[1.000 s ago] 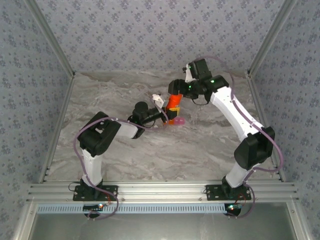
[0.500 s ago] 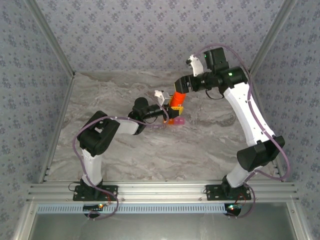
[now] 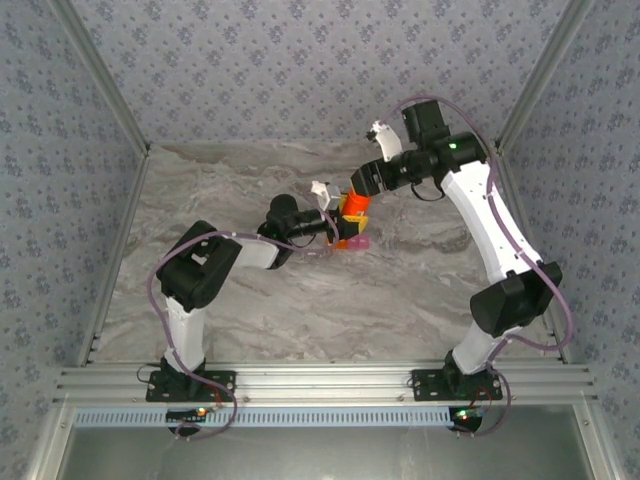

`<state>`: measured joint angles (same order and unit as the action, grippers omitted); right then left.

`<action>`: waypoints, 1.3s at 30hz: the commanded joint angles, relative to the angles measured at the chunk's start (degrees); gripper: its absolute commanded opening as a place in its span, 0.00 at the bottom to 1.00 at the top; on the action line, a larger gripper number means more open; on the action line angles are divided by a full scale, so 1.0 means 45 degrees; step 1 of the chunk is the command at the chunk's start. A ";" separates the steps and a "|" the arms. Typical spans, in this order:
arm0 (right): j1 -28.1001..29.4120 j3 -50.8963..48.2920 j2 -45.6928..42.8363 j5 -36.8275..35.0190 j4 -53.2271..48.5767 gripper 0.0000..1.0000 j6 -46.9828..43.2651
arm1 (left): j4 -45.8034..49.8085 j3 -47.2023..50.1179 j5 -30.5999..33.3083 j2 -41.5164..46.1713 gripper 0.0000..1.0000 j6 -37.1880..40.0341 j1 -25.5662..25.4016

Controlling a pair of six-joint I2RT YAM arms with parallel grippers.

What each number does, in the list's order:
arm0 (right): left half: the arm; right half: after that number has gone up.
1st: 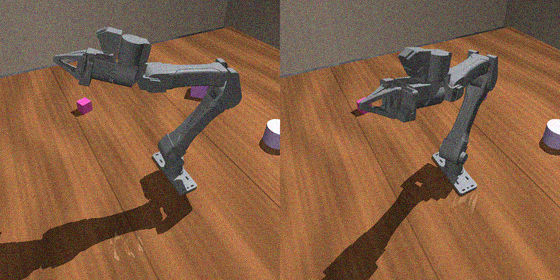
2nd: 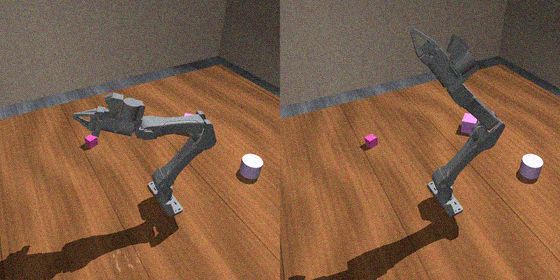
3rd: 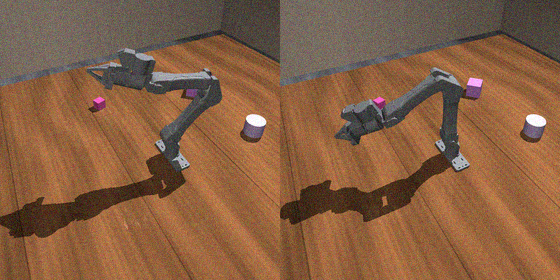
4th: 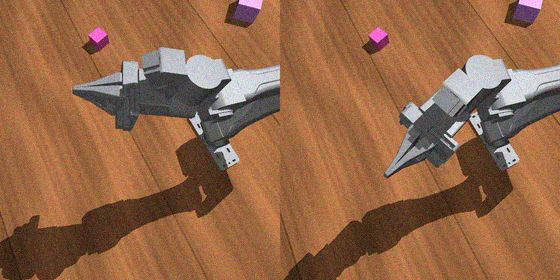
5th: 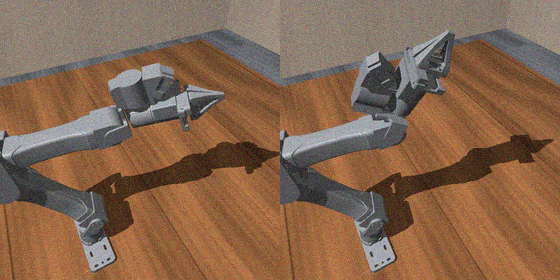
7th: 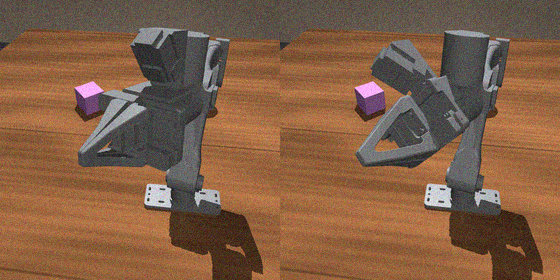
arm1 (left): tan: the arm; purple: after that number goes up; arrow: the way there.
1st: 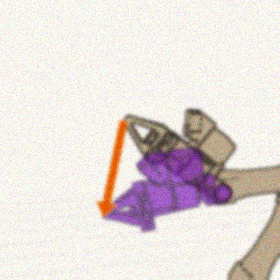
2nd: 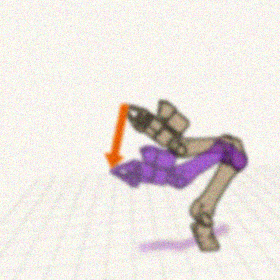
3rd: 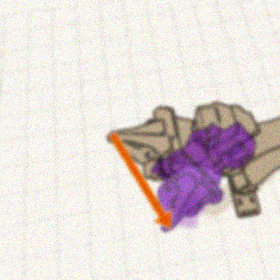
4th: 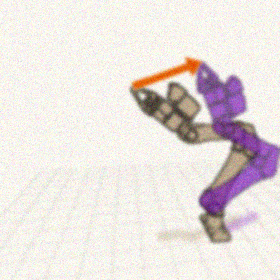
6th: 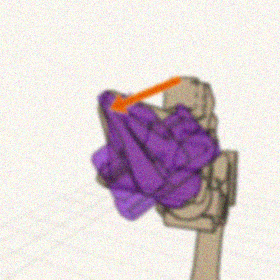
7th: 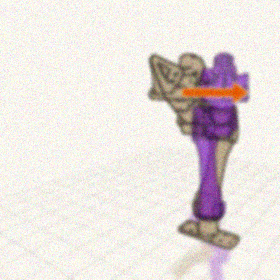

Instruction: Sort the pills into containers

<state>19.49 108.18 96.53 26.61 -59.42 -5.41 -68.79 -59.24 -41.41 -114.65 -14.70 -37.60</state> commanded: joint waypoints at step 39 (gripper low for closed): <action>0.1456 -0.1574 0.0965 -0.2888 0.0765 0.43 0.4555 | -0.1198 0.0441 0.1420 0.0432 0.00 0.0628 0.0075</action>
<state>23.94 105.65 99.94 18.96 -57.21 4.12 -67.94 -56.49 -38.46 -114.67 -14.04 -36.99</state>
